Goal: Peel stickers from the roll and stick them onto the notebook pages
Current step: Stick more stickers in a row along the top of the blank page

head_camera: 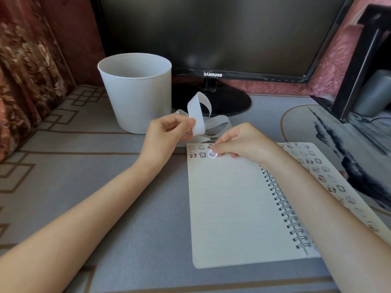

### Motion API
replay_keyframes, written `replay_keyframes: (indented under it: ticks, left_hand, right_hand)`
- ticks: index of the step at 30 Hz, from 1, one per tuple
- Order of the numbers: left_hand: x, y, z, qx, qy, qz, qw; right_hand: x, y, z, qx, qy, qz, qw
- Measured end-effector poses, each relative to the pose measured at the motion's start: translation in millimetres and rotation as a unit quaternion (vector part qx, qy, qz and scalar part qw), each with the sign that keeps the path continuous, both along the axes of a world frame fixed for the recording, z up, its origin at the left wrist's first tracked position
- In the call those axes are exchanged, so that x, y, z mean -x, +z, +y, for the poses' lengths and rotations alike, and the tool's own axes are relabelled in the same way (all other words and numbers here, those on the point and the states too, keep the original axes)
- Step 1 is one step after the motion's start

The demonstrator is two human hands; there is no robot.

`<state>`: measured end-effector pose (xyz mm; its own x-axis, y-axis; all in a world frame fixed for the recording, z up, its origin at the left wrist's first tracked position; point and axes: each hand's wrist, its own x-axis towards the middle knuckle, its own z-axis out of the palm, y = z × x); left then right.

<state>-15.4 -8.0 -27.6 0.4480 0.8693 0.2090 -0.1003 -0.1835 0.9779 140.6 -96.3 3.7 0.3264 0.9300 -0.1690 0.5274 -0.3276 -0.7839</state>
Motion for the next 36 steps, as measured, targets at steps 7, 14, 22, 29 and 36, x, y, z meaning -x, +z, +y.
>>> replay_keyframes:
  ticks: [7,14,22,29,36]
  left_hand:
    - [0.4,-0.3,0.0,0.0,-0.002,0.004,1.0]
    - [0.2,0.2,-0.3,-0.001,-0.001,0.007,1.0]
    - [0.0,-0.2,0.2,0.002,0.0,0.007,1.0]
    - [-0.3,-0.7,0.0,-0.001,0.0,0.007,1.0]
    - [0.2,0.0,-0.3,0.0,-0.002,0.006,1.0]
  right_hand:
    - [1.4,-1.2,0.4,-0.003,-0.006,-0.002,1.0]
    - [1.3,-1.9,1.0,-0.003,-0.008,-0.008,1.0]
    - [-0.3,-1.6,0.6,-0.004,0.001,-0.009,1.0]
    - [-2.1,-4.5,3.1,-0.001,0.001,-0.006,1.0]
    - [-1.5,-5.2,3.3,-0.007,0.001,-0.007,1.0]
